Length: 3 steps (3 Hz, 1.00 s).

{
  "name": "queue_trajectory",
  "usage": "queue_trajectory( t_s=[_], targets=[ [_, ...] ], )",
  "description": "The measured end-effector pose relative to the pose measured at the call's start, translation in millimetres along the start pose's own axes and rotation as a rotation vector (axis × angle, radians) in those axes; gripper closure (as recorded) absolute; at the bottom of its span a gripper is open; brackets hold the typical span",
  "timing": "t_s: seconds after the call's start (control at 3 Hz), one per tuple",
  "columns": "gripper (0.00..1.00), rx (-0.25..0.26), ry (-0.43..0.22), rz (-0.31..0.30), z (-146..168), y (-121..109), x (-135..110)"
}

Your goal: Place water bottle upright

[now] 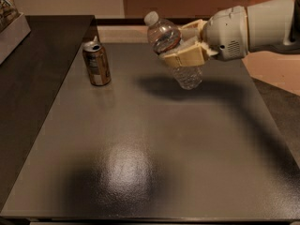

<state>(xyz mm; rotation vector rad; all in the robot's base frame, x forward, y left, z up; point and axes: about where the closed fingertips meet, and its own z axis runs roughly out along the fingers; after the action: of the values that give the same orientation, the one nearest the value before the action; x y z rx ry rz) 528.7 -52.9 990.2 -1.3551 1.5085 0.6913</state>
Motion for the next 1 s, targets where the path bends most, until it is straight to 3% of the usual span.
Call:
queue_trajectory(
  t_s=[0.33,1.0],
  targets=[
    [1.00,0.046,-0.104,0.071,-4.7,1.2,-1.4],
    [1.00,0.066,-0.266,0.169,-8.4,-2.2,1.3]
  ],
)
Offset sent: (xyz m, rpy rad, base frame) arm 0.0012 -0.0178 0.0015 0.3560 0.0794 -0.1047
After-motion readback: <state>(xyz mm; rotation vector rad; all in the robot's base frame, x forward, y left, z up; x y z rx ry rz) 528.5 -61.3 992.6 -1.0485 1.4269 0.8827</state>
